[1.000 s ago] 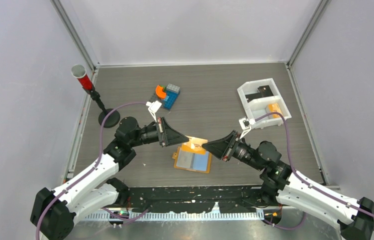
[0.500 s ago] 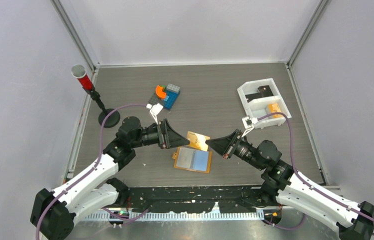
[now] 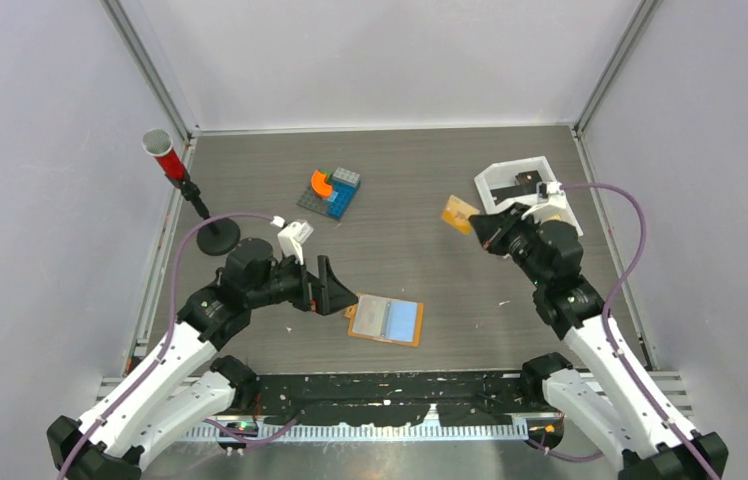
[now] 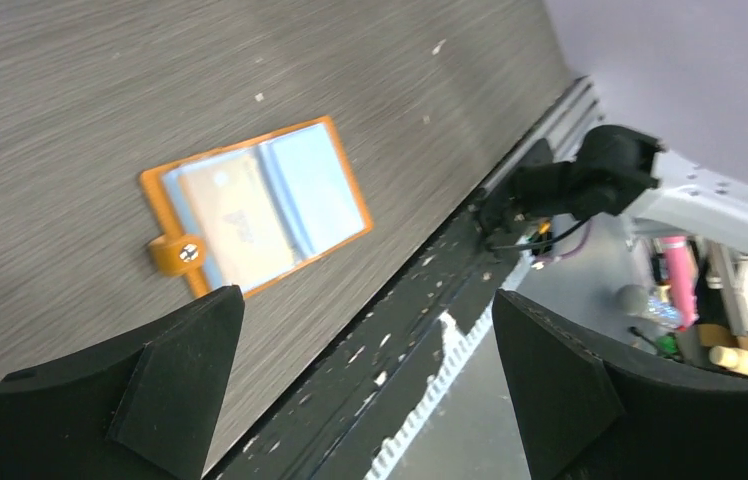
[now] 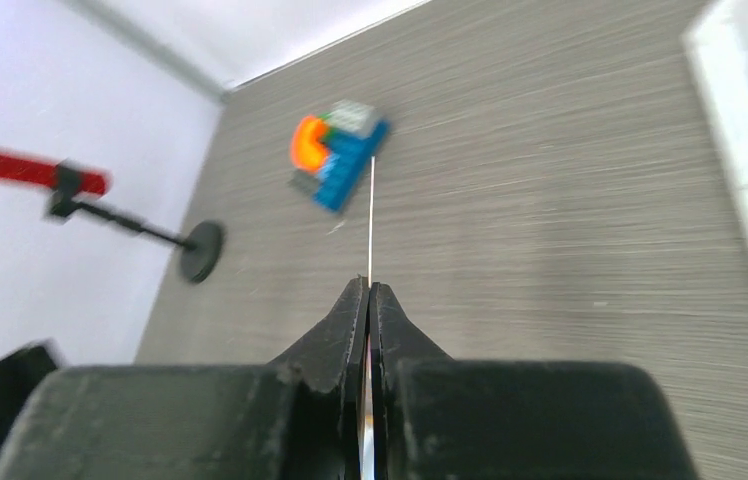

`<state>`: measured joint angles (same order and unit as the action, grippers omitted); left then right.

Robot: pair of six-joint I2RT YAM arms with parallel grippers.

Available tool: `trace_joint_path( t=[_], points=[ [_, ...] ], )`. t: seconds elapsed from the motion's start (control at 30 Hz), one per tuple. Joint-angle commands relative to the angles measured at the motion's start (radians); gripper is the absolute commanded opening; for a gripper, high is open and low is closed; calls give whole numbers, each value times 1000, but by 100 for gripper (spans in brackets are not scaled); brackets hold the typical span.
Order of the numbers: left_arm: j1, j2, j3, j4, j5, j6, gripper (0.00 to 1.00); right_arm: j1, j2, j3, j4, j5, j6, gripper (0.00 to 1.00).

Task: Take the credit cards out of the card holder
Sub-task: Place the credit card in the storage box.

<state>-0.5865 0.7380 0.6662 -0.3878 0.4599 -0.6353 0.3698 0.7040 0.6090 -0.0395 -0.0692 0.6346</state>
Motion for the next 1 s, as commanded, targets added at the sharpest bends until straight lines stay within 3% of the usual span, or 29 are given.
trace_joint_path(
  t=[0.0, 0.37, 0.77, 0.97],
  points=[
    [5, -40, 35, -151, -104, 140, 99, -199, 66, 47, -26, -41, -60, 5],
    [5, -28, 42, -213, -112, 164, 99, -669, 224, 17, 88, -105, -7, 5],
    [5, -23, 44, -221, -110, 164, 99, -818, 405, 62, 108, -80, 44, 5],
    [5, -21, 42, -215, -112, 161, 99, -833, 504, 67, 162, -100, 64, 5]
  ],
)
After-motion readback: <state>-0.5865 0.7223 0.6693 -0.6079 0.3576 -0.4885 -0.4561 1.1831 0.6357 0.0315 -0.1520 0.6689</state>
